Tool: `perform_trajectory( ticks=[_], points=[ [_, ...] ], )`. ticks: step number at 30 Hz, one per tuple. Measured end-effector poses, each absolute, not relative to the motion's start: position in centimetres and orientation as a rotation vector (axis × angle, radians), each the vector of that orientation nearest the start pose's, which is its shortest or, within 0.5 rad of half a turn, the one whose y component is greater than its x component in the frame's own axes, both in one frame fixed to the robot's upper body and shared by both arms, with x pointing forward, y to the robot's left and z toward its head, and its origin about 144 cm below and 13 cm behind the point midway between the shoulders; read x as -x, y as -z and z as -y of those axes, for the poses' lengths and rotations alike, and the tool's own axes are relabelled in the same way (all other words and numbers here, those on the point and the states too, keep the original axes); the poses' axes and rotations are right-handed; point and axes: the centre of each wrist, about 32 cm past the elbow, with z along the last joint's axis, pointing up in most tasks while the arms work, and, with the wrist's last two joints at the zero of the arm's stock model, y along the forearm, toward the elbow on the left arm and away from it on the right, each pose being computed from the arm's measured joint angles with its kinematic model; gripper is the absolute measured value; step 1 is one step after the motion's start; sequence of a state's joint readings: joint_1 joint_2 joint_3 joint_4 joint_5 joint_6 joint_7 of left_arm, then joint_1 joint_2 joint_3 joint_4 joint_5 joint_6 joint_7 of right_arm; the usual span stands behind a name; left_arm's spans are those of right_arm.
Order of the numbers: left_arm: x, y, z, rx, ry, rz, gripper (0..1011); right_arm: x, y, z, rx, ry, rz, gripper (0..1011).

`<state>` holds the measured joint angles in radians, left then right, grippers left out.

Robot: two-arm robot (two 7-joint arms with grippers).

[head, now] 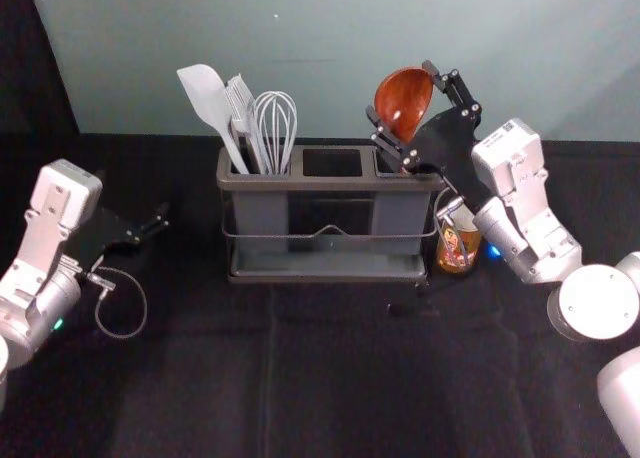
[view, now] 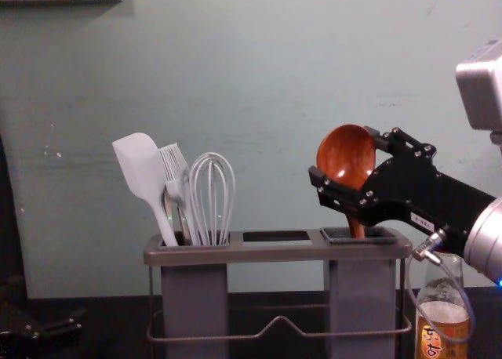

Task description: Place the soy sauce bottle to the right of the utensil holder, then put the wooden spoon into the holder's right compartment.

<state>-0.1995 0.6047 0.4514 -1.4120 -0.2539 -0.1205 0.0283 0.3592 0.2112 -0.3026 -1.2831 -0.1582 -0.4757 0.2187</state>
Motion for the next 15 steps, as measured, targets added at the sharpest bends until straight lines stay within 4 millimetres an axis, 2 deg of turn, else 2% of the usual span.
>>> perform_trajectory(
  ticks=[11,15],
  points=[
    [-48.86,-113.98,-30.97,-0.305,-1.248,0.285,1005,-54.74,-117.02,21.75,-0.007,0.983,0.662,868],
    [-48.86,-113.98,-30.97,-0.304,-1.248,0.285,1005,-54.74,-117.08,21.82,-0.013,0.988,0.659,966]
  ],
)
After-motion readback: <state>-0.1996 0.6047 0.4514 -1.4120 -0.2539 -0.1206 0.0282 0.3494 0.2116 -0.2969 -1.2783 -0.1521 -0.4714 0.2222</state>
